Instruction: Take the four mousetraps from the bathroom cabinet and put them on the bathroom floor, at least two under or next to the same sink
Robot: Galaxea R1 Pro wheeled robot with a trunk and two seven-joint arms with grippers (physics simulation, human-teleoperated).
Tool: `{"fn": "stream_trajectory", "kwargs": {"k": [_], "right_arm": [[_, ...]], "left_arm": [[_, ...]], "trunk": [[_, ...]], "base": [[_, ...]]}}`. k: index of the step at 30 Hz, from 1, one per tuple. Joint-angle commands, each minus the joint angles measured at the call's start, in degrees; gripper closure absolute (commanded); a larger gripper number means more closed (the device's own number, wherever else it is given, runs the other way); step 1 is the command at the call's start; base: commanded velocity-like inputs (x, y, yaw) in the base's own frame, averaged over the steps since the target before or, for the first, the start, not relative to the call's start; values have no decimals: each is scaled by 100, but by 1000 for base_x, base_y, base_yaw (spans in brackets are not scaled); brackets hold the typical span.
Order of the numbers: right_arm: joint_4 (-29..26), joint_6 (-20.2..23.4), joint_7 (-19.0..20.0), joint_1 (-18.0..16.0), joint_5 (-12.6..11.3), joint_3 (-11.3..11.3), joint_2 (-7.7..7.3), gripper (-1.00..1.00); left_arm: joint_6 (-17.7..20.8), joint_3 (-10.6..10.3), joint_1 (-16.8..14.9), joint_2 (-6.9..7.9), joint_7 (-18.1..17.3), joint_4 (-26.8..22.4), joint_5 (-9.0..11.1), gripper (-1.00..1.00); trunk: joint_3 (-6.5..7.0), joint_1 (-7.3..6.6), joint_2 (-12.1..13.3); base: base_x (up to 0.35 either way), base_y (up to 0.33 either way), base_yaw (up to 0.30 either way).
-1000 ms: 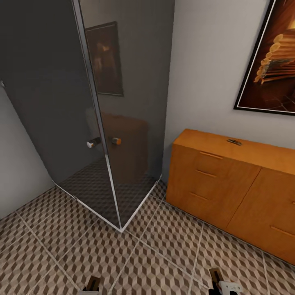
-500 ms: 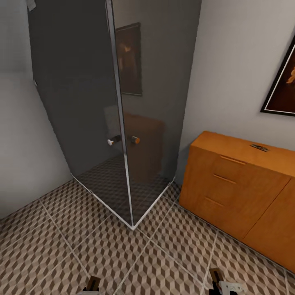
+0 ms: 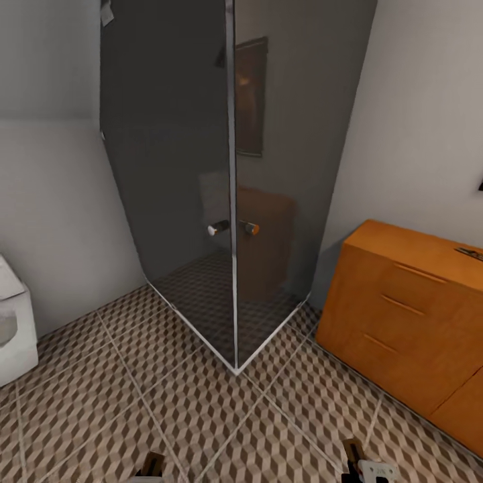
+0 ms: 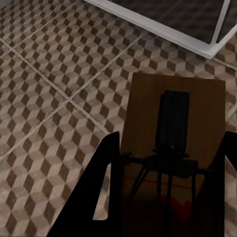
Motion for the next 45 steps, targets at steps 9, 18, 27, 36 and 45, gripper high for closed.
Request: {"fn": "stream_trajectory", "kwargs": {"k": [9,18,27,36,45], "right_arm": [[2,-21,16,-2,-68,46,-3,100],[4,-21,16,-2,-68,48,-3,100],[3,-21,16,-2,-68,46,-3,100],[2,-21,16,-2,-68,48,-3,100],[4,-21,16,-2,-68,48,-3,100]], "left_arm": [[-24,-47,-8,-4,29,15,25,100],[-24,-47,-8,-4,29,19,25,100],[-24,-47,-8,-4,29,22,25,100],[-24,-47,-8,-4,29,22,26,100],[-24,-47,-8,-4,29,21,26,100]], "trunk": [[-5,0,-3],[-5,0,-3],[-5,0,-3],[-5,0,-3],[-5,0,-3]], "base": [[0,0,255],[0,0,255],[0,0,255],[0,0,255],[0,0,255]]}}
